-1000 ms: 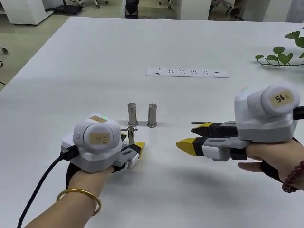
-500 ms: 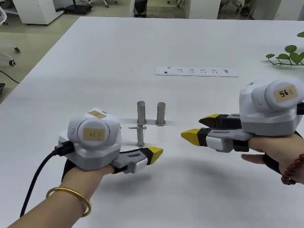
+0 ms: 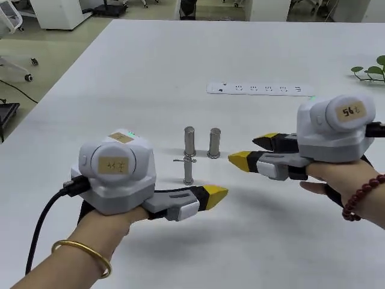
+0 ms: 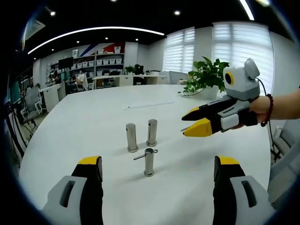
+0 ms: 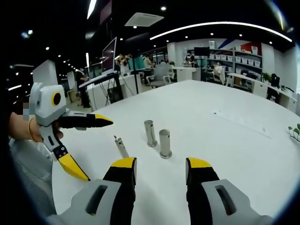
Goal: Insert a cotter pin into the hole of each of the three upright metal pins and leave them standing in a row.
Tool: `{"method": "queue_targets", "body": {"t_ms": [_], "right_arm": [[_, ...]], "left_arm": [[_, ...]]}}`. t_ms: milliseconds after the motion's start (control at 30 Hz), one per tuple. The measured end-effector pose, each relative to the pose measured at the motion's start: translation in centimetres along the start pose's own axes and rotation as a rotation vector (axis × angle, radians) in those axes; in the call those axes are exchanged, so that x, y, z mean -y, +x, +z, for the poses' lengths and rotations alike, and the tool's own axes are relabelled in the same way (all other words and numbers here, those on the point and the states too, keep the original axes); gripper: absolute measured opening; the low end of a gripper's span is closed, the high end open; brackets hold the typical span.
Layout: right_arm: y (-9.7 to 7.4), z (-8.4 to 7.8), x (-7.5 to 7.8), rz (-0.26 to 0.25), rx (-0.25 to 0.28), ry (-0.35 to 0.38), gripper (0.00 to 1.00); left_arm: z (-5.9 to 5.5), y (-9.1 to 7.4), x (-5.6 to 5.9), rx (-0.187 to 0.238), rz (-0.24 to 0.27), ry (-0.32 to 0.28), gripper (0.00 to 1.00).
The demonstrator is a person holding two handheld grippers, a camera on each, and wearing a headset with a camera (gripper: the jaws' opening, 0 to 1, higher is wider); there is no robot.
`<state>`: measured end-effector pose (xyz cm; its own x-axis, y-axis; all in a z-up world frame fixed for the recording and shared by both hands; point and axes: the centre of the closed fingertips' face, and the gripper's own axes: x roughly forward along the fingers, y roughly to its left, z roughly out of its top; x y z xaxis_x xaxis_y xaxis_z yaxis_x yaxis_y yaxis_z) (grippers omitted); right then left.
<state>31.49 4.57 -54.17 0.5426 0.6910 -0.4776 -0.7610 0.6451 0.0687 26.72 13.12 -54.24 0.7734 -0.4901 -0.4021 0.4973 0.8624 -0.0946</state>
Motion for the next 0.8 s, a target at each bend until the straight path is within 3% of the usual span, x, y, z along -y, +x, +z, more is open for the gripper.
{"method": "queue_targets", "body": {"t_ms": [233,400,800], "right_arm": [[1.7,0.5,0.2,-0.002,0.005,0.003,0.35],[3.3,0.6,0.4,-0.002,0.012,0.027,0.33],[6.1,0.4,1.3,-0.034,0.024,0.071,0.24]], "left_arm": [[0.1,-1.0,0.4,-0.023,0.01,0.041,0.99],[0.8,-1.6,0.7,0.008,0.004,0.059,0.99],[1.3,-2.5,0.6,0.029,-0.008,0.063,0.99]]}}
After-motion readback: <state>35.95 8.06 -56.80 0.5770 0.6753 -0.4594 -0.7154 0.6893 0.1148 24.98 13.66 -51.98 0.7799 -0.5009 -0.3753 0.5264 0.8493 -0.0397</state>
